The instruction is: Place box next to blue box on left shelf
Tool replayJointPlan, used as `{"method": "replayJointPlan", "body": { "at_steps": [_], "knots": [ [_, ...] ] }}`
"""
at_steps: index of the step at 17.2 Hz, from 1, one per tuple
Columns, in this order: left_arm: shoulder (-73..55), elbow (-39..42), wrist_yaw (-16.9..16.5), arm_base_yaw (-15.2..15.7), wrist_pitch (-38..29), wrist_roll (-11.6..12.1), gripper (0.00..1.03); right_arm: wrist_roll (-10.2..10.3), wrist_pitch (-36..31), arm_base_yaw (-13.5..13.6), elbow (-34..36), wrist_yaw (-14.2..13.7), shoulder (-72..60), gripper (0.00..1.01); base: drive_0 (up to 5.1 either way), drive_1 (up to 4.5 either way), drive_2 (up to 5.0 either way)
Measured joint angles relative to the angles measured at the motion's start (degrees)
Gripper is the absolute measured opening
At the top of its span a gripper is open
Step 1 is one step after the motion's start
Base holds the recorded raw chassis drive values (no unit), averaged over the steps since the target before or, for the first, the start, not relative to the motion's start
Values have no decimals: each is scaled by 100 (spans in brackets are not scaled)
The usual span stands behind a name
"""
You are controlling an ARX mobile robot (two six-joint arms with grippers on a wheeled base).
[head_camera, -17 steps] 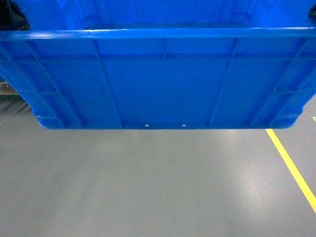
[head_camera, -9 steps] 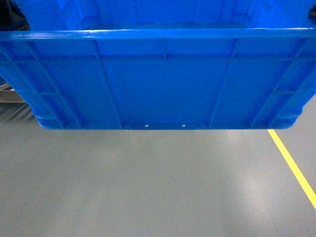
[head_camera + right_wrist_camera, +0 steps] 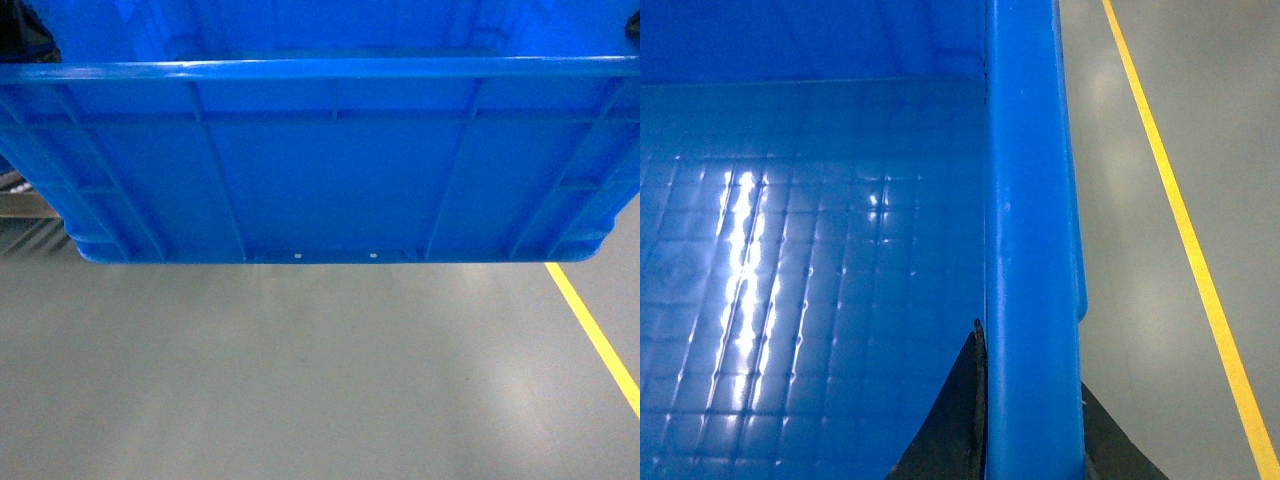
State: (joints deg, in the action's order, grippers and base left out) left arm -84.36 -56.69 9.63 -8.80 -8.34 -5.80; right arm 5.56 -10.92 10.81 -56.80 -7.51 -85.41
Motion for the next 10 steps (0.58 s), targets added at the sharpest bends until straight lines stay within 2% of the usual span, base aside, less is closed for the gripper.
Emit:
{"method": "replayJointPlan", "body": {
  "at_steps": [10],
  "knots": [
    [-2, -2, -11, 0, -15, 2, 8, -4, -20, 0, 0, 0, -4, 8, 5, 435, -425]
  ]
}}
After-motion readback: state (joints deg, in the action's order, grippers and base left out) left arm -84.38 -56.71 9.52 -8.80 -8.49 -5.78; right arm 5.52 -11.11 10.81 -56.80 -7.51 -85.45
